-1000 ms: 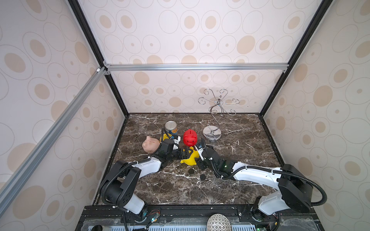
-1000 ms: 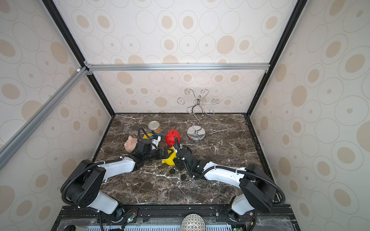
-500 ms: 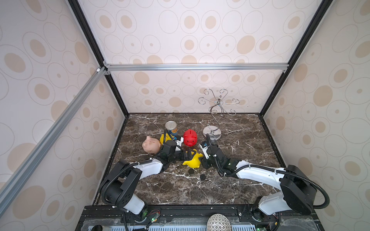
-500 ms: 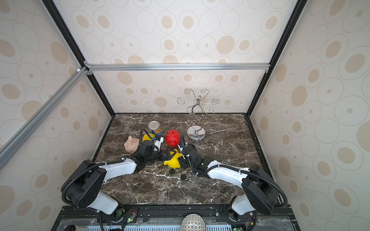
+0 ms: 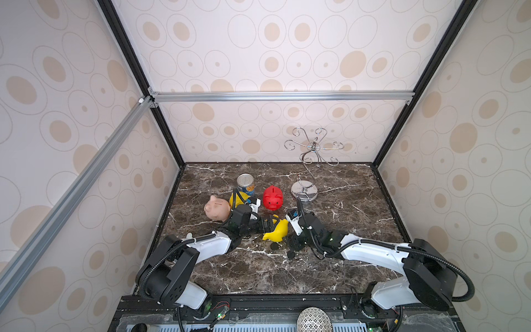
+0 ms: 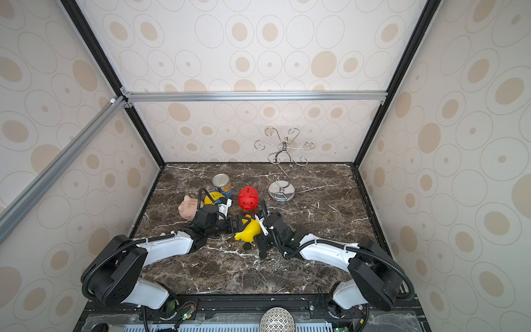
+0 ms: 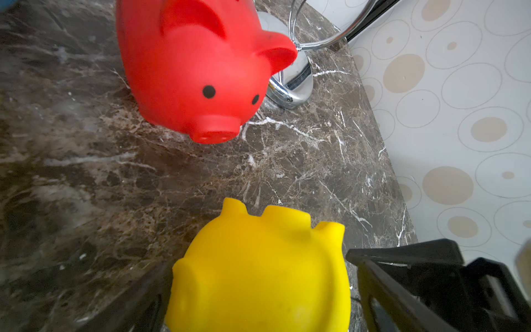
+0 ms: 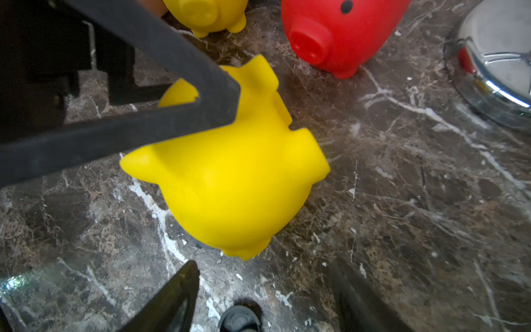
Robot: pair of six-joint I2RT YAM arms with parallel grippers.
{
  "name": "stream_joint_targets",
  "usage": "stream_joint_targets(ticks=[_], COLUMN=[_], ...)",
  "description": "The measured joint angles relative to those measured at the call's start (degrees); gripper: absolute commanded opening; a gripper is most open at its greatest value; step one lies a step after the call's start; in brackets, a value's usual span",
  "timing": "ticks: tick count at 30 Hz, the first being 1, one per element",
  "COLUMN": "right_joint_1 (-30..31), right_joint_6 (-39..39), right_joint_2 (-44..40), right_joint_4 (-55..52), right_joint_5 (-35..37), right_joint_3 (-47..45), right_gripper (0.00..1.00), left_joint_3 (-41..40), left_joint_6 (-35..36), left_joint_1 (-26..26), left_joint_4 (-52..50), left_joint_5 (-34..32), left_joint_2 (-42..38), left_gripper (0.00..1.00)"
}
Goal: Open piggy banks
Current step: Adjust the piggy bank at the center of the board.
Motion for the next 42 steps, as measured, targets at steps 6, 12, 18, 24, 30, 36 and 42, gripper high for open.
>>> stream_joint_targets(ticks=[6,12,18,24,30,36,42], right_joint_1=[-0.6,-3.6,-6.6,-8.3,-8.5,-8.5,-8.3], right_joint_6=[-0.1,-0.7,-2.4,-3.7,-4.1,-3.0,-1.4], right_joint_2=[3.2,4.7,5.5,5.3,3.4,-3.5,-0.7], right_joint_4=[0.1,-0.3,-0.5,-1.0,-2.9,-3.6,-3.9], right_joint_5=[1.8,4.0,5.8,6.1,3.3,-1.2,-7.5], right_joint_3=[0.6,2.8,5.4,6.1,6.0,2.8,1.4], right_gripper=[0.74,0.74,0.73,0.66,0.61,0.66,0.67], left_joint_3=[-0.9,-1.2,-0.8,2.9,10.1,15.8,16.2], left_joint_6=[-0.5,-0.1,1.2,3.3,6.1,7.7,8.3], left_joint_1=[-0.3,-0.5,-0.6,-0.6,-0.7,-0.7,-0.8], left_joint_4=[-0.4,-2.6,-5.9,-11.1,-16.7,-17.8,-19.0], left_joint_5=[-0.8,-1.3,-1.2,-2.5,-7.0,-8.0,-8.0], left_joint_2=[-2.5,-5.0,-5.8,-5.9,-4.7,0.7,2.1], left_gripper=[1.0,1.0,1.0,0.99,0.94,0.92,0.95])
